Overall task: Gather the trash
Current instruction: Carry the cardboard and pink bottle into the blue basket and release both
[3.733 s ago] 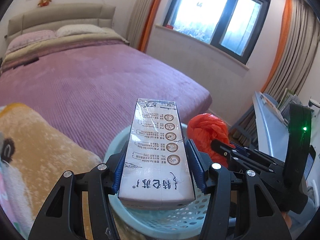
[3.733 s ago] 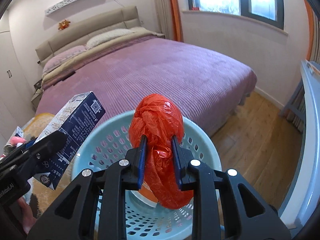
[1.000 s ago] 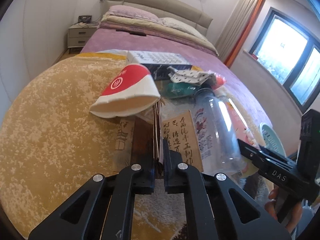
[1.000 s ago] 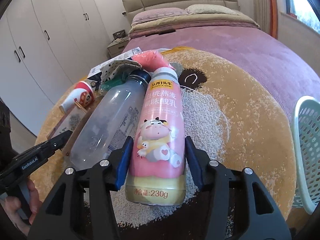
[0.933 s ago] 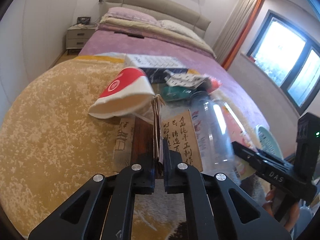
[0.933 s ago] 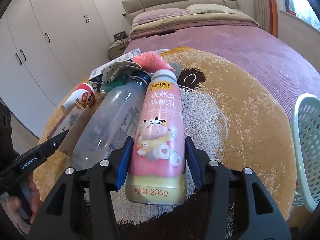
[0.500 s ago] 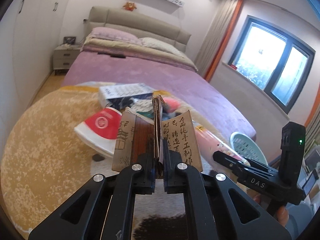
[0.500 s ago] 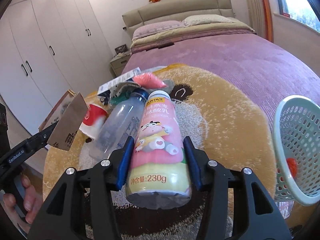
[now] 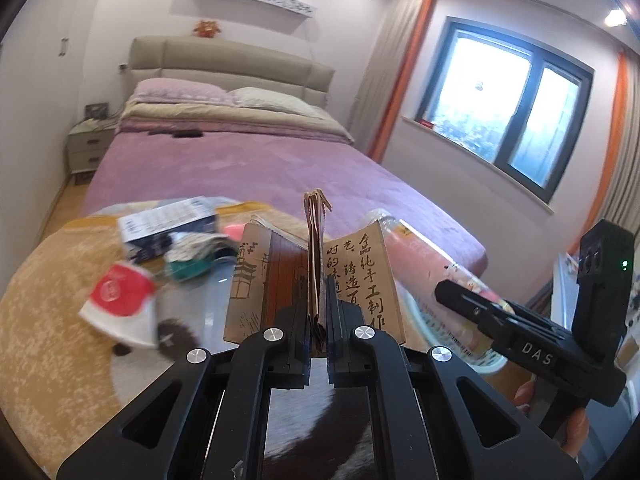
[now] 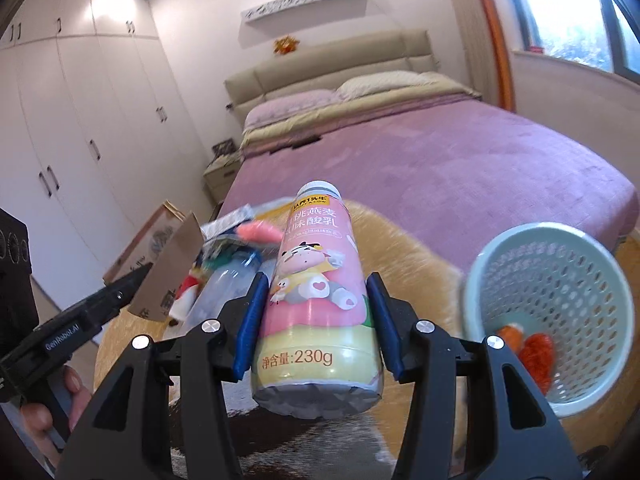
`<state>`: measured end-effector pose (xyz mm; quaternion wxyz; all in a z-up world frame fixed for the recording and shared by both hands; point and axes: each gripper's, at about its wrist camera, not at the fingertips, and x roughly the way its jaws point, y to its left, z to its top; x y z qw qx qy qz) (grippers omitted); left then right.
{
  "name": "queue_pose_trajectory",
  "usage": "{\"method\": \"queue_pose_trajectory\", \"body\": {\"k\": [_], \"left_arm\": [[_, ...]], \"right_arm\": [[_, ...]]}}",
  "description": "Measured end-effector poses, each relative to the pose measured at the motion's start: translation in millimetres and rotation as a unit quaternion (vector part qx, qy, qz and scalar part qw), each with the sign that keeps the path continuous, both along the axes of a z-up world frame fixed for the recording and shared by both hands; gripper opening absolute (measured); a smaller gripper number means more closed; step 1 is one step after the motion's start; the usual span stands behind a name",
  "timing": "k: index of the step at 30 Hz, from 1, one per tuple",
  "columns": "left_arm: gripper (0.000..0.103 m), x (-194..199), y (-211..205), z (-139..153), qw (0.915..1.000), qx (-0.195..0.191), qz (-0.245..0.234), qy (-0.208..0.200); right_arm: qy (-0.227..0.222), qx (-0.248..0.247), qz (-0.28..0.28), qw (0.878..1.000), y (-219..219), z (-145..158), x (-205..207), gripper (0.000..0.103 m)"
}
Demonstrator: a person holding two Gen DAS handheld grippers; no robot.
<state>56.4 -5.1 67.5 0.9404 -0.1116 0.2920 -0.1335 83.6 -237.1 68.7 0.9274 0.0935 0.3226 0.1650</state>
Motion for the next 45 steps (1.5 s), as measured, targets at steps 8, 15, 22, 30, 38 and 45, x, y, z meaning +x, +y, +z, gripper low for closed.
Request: {"method": "queue_pose_trajectory", "body": {"k": [8,15,22,30,38,45], "left_arm": [[0.004,28,-66,9,0.9981,0.011,-0.06,-0.006],[0.003,51,-130,5,0.9927,0.015,-0.12,0.005],[0.004,76,-186,-14,0.9866,0.02,-0.159,0.03],[0.003,106,-230,-54,0.9796,0.019,-0.191,0.06],[0.004,124,-255,-86,0.9749,0.025,-0.198,0.099],[0.054,126,-250,-95,0.9793,0.017,-0.176,0.099]], "right_arm": [[-0.02,0.006,-0.074,0.997,-69,16,1,0.047],[-0.01,0.006,-0.132,0.991,-127,10,8,0.047],[0.012,0.007,-0.185,0.983,-175,-9,23,0.047],[0.049,0.003,-0.228,0.973,-211,-45,43,0.047],[0.092,0.006,-0.253,0.963,-226,-82,56,0.047],[0.121,0.021,-0.262,0.957,-240,-99,58,0.057]]}}
